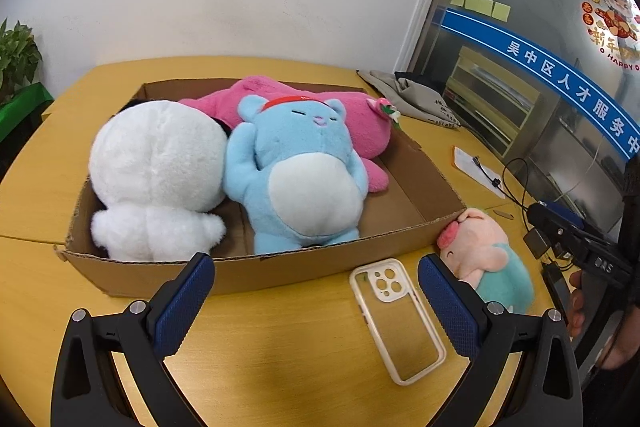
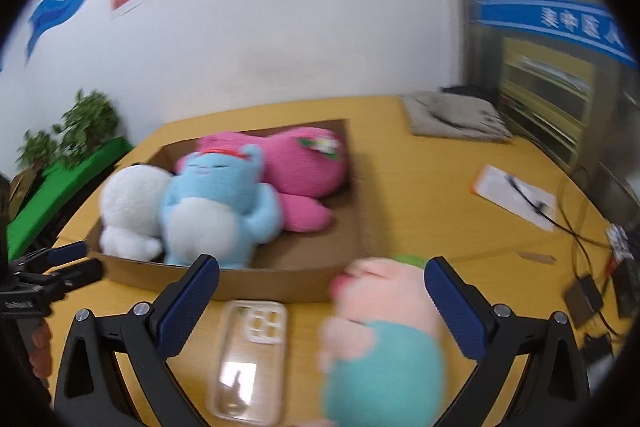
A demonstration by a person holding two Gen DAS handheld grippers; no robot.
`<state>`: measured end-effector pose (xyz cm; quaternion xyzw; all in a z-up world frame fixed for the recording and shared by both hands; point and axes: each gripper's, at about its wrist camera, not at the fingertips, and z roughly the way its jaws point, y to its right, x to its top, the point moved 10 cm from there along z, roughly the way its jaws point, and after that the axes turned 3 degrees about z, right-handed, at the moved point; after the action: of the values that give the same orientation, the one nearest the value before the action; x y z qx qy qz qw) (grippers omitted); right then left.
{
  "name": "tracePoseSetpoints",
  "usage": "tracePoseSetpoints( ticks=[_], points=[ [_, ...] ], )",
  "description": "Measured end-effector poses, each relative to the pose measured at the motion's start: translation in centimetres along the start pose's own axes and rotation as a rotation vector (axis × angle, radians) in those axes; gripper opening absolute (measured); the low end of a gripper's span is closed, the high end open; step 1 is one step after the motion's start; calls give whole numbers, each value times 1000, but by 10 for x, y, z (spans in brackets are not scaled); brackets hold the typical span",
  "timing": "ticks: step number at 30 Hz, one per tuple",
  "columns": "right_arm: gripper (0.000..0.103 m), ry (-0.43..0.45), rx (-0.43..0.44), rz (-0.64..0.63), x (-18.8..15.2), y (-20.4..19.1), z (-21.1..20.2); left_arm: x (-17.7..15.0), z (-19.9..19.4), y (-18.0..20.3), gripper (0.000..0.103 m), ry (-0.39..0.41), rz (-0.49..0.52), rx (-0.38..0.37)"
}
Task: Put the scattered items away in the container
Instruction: 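Move both grippers to the pink-and-teal plush with green hair, then close both grippers on the pink-and-teal plush, then lift the pink-and-teal plush into the box beside the light-blue plush, release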
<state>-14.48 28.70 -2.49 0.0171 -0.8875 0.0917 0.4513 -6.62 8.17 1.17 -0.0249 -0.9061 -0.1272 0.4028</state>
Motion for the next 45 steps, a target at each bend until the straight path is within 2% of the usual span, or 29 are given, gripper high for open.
tracePoseSetpoints(
  ticks=[2, 4, 6, 9, 11, 12, 14, 15, 19, 23, 26, 27, 30, 34, 37, 40, 45],
  points=[
    [103, -32, -55, 75, -11, 45, 2, -1, 7, 12, 103, -11, 7, -24],
    [103, -102, -93, 152, -33, 84, 10, -2, 16, 26, 103, -28, 18, -54],
    [103, -158, -88, 187, -51, 98, 19, -2, 25, 41, 103, -51, 34, -88],
    [102, -233, -19, 182, -80, 90, 34, 0, 36, 64, 103, -79, 64, -126],
    [99, -249, 98, 173, -89, 68, 37, 2, 41, 77, 103, -93, 86, -147],
    [96, -252, 130, 150, -91, 59, 36, 3, 43, 82, 103, -98, 95, -157],
    [75, -245, 190, 66, -96, 32, 32, 3, 49, 96, 103, -117, 114, -179],
    [74, -242, 210, 23, -99, 19, 30, 3, 53, 103, 103, -129, 123, -190],
    [75, -184, 160, -236, -111, -18, 20, -3, 70, 125, 103, -163, 133, -244],
    [74, -123, 134, -426, -122, -43, 14, -4, 81, 136, 103, -174, 134, -277],
    [73, -87, 119, -516, -130, -54, 9, -11, 93, 141, 103, -207, 148, -280],
    [73, -81, 117, -531, -132, -56, 8, -15, 97, 143, 102, -223, 154, -284],
    [73, -69, 128, -555, -135, -60, 3, -26, 106, 150, 91, -267, 162, -308],
    [68, -57, 158, -506, -130, -55, 0, -24, 100, 156, 80, -255, 191, -300],
    [64, -17, 173, -481, -121, -56, -6, -16, 92, 159, 79, -238, 206, -297],
    [64, 48, 174, -476, -103, -61, -16, 9, 76, 161, 79, -183, 211, -307],
    [64, 174, 179, -485, -49, -71, -28, 76, 57, 160, 79, -63, 235, -308]
  ],
)
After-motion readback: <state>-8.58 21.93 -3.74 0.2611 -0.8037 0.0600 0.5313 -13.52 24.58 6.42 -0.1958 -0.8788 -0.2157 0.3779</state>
